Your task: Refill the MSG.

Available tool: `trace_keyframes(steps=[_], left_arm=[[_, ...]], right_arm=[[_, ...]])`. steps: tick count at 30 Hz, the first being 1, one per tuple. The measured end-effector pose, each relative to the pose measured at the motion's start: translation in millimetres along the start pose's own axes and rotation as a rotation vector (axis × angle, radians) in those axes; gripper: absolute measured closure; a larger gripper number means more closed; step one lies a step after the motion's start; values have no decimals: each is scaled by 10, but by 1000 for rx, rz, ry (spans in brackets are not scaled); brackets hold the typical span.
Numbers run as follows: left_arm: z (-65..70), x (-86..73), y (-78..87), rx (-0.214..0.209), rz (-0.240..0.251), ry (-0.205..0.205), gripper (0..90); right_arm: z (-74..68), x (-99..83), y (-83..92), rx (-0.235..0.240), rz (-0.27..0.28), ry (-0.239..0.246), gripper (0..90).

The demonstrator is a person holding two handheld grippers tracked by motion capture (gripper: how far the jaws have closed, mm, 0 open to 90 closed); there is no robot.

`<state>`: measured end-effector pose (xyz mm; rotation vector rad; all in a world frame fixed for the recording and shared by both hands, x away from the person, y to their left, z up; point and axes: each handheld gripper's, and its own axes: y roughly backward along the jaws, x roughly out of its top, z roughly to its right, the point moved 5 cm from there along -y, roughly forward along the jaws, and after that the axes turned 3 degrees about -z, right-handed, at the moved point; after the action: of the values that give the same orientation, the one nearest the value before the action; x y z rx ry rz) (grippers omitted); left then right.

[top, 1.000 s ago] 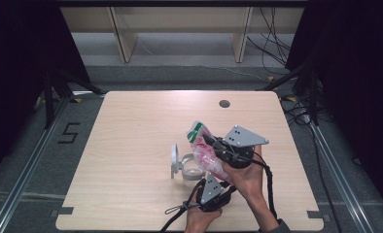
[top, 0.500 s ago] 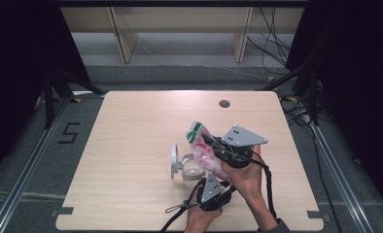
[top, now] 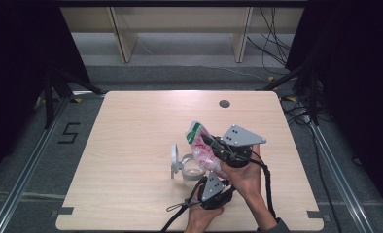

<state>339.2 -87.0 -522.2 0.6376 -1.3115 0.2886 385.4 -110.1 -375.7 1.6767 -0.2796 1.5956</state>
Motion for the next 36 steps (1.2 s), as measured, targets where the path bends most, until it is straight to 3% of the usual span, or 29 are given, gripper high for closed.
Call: trace_keyframes(steps=[1,27,36], left_arm=[[-1,14,-12,-5,-1,-16,770],[10,4,-37,-10,22,3,771],[10,14,-46,-18,34,11,772]], right_arm=[[9,3,-1,-7,1,0,900],[-41,-9,-54,6,-27,9,900],[-51,9,-68,2,-7,24,900]])
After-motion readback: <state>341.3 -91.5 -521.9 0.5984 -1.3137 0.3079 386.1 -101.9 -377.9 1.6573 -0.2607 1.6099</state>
